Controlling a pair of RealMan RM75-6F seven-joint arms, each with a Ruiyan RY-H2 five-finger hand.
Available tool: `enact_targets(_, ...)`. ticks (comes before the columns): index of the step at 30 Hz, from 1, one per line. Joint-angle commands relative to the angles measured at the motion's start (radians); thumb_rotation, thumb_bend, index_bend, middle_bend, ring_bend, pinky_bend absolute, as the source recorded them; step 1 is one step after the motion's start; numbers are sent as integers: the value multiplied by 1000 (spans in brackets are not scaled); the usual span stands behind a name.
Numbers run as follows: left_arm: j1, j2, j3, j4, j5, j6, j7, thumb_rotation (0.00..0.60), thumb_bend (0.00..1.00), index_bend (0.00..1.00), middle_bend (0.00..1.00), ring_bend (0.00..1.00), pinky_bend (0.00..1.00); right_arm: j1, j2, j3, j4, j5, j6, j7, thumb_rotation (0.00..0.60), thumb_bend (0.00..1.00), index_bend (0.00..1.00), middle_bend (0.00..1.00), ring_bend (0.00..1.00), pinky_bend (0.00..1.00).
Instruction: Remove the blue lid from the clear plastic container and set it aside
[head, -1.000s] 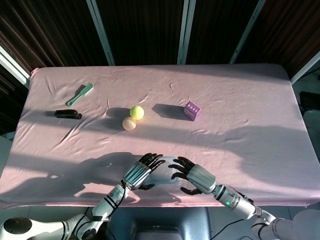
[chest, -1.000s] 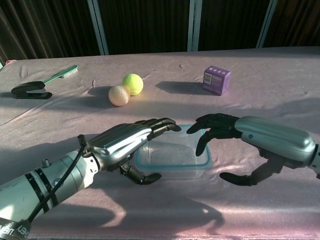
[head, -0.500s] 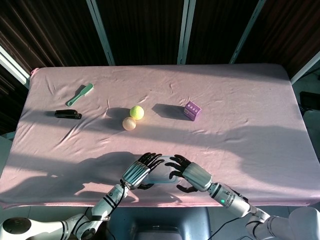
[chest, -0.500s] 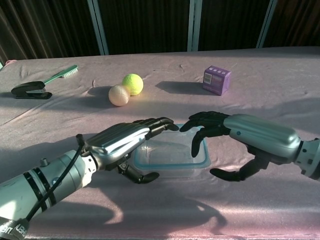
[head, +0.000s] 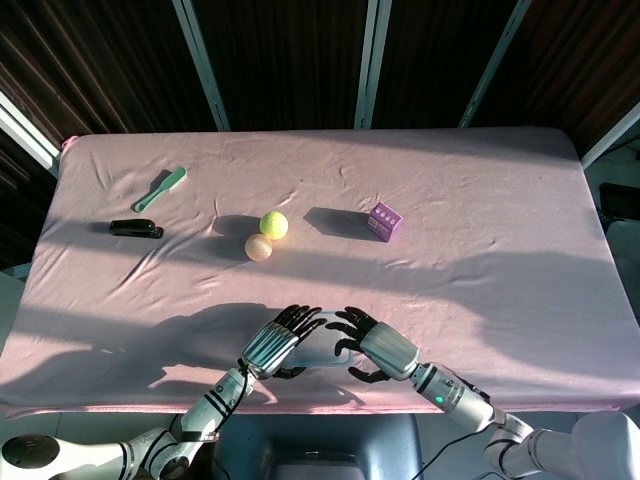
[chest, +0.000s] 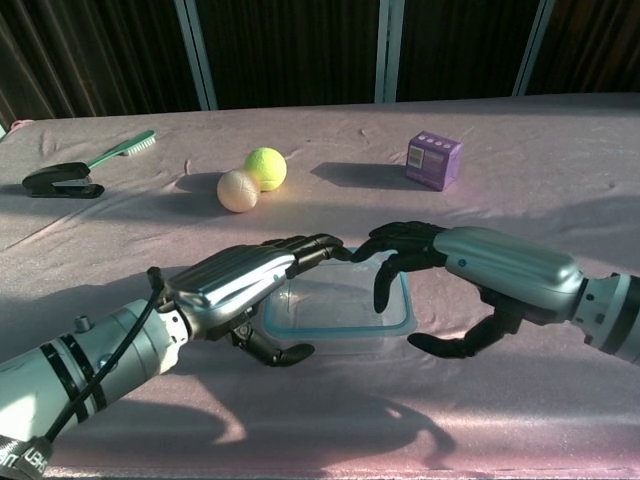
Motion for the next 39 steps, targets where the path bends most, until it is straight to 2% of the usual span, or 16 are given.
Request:
enact_targets(1,0,1,0,-1,0,0,-1,600,329,93,263,200,246,4,-3,1,0,4,-5,0,600,473,548,258,48,44)
enact_targets(39,1,18,6,-20,-2,-3,-1,600,329,93,266,204,251,40,-34,14,-3,40,-33,-9,600,474,558,259,52,64)
